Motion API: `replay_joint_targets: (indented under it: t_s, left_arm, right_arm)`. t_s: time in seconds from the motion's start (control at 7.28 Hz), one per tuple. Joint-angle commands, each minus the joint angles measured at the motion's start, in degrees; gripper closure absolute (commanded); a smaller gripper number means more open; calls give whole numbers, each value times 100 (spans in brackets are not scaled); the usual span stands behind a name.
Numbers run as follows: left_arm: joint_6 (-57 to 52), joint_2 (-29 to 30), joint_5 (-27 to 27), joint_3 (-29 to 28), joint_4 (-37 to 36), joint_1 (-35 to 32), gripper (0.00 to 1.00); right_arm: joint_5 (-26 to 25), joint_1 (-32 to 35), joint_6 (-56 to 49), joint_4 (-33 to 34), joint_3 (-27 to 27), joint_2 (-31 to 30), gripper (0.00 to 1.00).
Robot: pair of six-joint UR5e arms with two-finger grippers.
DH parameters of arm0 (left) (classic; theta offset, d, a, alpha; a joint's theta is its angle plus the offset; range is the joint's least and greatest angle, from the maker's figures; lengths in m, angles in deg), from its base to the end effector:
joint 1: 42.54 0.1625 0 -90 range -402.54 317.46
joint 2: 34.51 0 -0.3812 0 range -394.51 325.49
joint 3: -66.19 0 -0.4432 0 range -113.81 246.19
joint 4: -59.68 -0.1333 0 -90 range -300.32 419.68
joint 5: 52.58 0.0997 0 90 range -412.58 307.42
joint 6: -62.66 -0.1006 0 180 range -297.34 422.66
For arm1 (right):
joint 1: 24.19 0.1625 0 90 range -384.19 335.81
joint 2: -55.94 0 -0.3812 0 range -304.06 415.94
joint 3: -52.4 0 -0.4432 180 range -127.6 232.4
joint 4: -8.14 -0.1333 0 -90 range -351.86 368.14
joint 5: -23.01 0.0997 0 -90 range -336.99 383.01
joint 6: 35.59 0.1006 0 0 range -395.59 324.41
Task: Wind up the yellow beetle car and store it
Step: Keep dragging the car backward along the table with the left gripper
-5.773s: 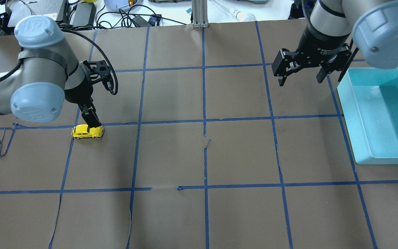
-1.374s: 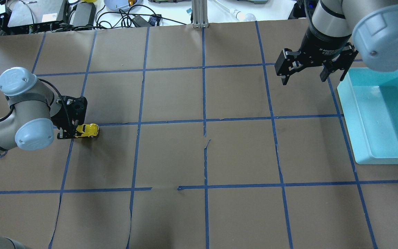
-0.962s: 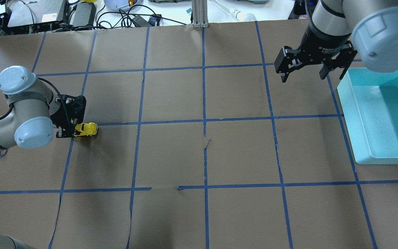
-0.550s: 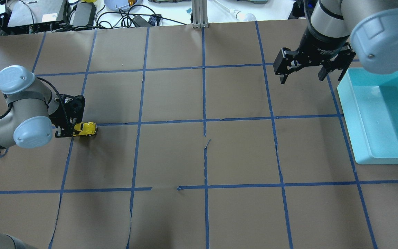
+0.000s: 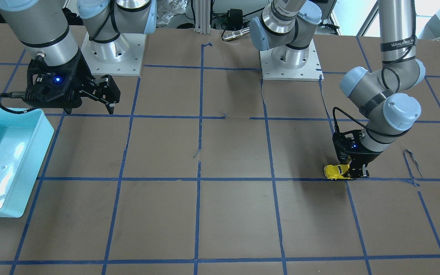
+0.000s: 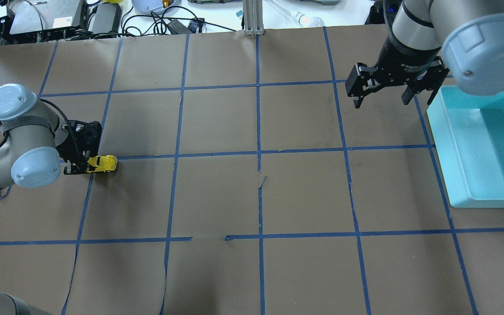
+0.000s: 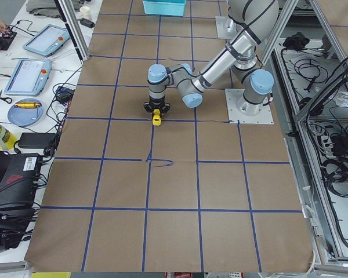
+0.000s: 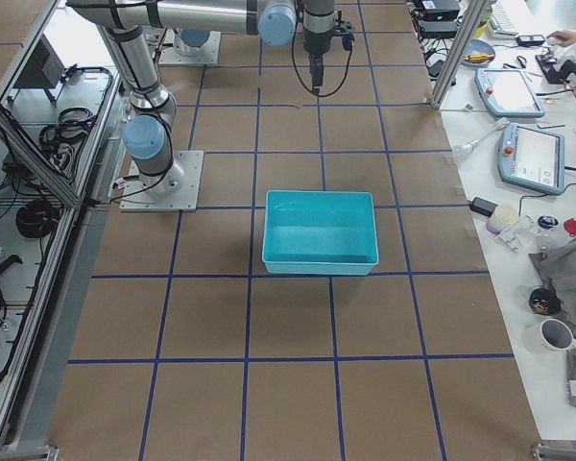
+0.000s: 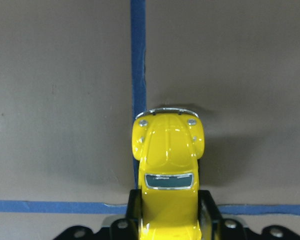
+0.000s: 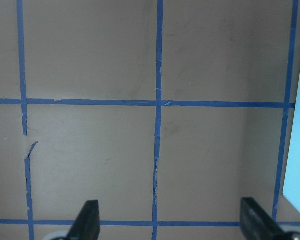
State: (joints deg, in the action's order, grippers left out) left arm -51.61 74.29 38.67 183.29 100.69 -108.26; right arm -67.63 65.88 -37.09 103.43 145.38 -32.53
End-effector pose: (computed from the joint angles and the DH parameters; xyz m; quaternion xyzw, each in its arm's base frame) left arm 0.1010 -0.5427 0.1100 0.7065 0.7071 0.0007 0.0291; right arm 0.1329 -0.5529 0.4095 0.0137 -0.9999 0.0067 0.0057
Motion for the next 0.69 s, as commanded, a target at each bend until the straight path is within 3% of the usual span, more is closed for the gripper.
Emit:
replay_joint_targets:
  t_s: [0.0,0.55]
  left_arm:
    - [-86,44,-3,-4,-5,77,97]
    - [-428,106,24,-100,-5,270,97]
  right_arm:
    - [-15,-8,0,-28,1,5,0]
    - [-7,-8,0,-28,10,14,0]
